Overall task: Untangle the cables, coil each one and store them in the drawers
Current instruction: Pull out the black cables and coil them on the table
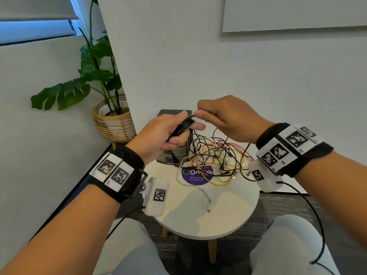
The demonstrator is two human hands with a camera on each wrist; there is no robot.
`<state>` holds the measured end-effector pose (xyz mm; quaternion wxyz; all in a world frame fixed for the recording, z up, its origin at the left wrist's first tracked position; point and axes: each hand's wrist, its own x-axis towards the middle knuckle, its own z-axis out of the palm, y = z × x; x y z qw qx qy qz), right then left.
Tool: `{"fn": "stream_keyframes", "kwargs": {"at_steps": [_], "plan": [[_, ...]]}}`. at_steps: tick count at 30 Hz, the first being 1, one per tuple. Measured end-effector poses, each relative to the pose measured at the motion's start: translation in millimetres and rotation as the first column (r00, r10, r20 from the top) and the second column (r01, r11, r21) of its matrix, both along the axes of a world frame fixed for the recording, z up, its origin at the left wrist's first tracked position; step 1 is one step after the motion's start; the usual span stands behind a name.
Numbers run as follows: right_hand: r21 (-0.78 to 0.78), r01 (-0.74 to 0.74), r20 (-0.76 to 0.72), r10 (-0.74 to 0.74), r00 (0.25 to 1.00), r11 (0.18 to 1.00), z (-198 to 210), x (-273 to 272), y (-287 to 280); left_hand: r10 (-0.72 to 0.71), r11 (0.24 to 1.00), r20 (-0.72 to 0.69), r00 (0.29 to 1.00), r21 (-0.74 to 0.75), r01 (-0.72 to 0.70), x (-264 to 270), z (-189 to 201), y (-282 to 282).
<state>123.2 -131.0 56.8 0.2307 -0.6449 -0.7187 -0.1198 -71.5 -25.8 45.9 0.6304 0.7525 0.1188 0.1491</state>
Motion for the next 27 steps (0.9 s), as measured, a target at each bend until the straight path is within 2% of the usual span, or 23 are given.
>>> {"fn": "stream_keyframes", "kwargs": {"at_steps": [3,5,7,9,11,12,14,15,17,20,24,27], "plan": [[-0.031,0.034,-0.149,-0.038,0.988,0.999,-26,11,2,-0.022,0.993,0.123,0.992,-0.112,0.036,-5,7,1],[-0.128,0.017,-0.24,-0.048,0.969,0.992,-46,5,0,0.086,0.986,0.229,0.97,-0.157,-0.051,-5,12,-2],[-0.273,-0.011,-0.171,-0.037,0.985,0.962,-60,-10,-3,0.239,0.965,0.281,0.93,-0.174,-0.196,2,11,-4],[-0.366,-0.044,-0.016,0.041,0.999,0.93,-63,-30,-6,0.339,0.939,0.277,0.899,-0.152,-0.307,8,7,-3],[-0.394,-0.073,0.074,0.11,0.991,0.916,-52,-48,-7,0.37,0.928,0.22,0.903,-0.038,-0.371,12,-1,0],[-0.361,-0.088,0.083,0.126,0.989,0.929,-42,-51,-7,0.369,0.917,0.178,0.912,0.091,-0.388,13,-5,2],[-0.229,-0.117,0.081,0.138,0.987,0.966,-19,-48,-5,0.369,0.849,0.075,0.926,0.377,-0.369,11,-11,7],[-0.173,-0.111,0.088,0.128,0.988,0.979,-7,-43,-4,0.344,0.841,0.023,0.939,0.438,-0.318,9,-14,8],[-0.074,-0.081,0.092,0.088,0.992,0.994,11,-25,-1,0.245,0.905,-0.042,0.969,0.368,-0.213,6,-17,9],[0.012,-0.06,0.053,0.06,0.997,0.998,15,-1,5,0.139,0.984,-0.051,0.989,0.121,-0.132,3,-11,5],[-0.027,-0.009,-0.126,0.006,0.992,1.0,-13,22,5,-0.041,0.99,0.022,0.999,-0.133,0.043,-7,-1,10],[-0.075,0.072,-0.168,-0.083,0.982,0.995,-37,22,-4,-0.048,0.962,0.132,0.99,-0.26,0.081,-12,0,9]]}}
